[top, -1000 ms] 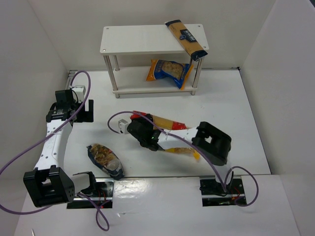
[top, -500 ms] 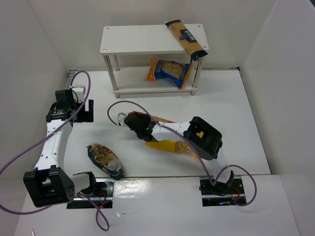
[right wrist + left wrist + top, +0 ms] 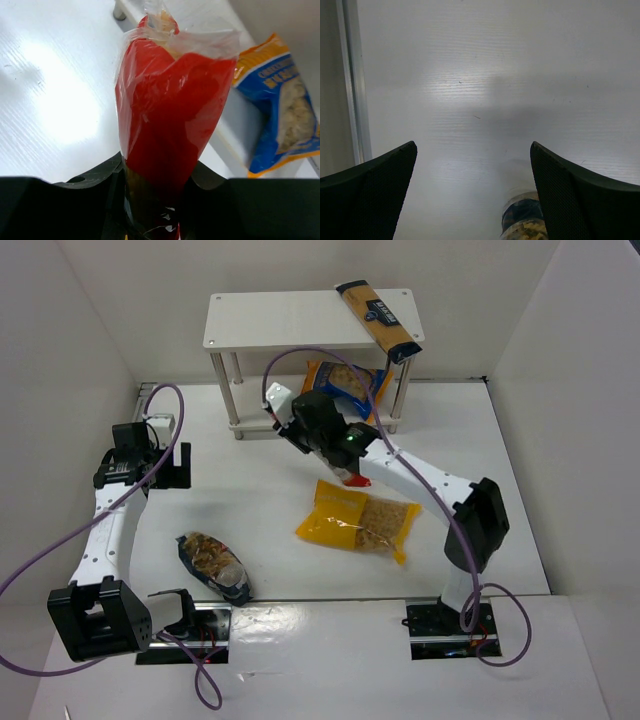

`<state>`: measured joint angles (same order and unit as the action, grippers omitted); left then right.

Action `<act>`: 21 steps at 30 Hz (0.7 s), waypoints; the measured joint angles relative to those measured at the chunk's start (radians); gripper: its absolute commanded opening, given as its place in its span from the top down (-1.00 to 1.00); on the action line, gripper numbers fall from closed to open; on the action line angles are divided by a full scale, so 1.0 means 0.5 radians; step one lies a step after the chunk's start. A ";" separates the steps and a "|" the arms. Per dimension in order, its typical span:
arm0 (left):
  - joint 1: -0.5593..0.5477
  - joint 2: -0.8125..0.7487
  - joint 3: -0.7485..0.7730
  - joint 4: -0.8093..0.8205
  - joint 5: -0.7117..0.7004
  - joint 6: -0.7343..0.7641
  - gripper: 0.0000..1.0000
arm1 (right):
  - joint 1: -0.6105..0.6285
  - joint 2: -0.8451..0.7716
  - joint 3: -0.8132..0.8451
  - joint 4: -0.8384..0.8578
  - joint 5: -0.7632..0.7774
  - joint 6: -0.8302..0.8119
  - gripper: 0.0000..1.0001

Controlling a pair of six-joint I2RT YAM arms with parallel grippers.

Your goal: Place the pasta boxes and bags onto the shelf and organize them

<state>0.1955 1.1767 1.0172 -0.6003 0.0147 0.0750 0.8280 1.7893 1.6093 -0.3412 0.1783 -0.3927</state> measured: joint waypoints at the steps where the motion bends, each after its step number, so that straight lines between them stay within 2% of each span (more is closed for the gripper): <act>1: 0.000 0.000 0.000 -0.001 0.002 0.000 -0.99 | -0.017 -0.037 0.002 -0.003 -0.006 0.000 1.00; 5: 0.000 0.000 0.000 -0.001 0.004 0.000 -0.99 | -0.006 -0.033 0.002 -0.077 -0.002 -0.018 1.00; 13: 0.000 -0.005 0.000 -0.001 0.013 0.000 -0.99 | 0.080 0.314 -0.149 -0.120 0.063 -0.113 1.00; 18: 0.000 -0.005 0.000 0.000 0.021 0.000 -0.99 | 0.129 0.389 -0.237 -0.084 0.140 -0.155 1.00; 20: 0.000 0.008 0.000 -0.001 0.024 0.000 -0.99 | 0.145 0.396 -0.272 -0.053 0.166 -0.163 0.56; 21: 0.000 0.015 0.000 0.000 0.024 0.000 -0.99 | 0.156 0.397 -0.291 -0.035 0.183 -0.165 0.04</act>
<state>0.1955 1.1843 1.0172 -0.6003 0.0269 0.0750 0.9058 1.9877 1.4639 -0.3588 0.2699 -0.4751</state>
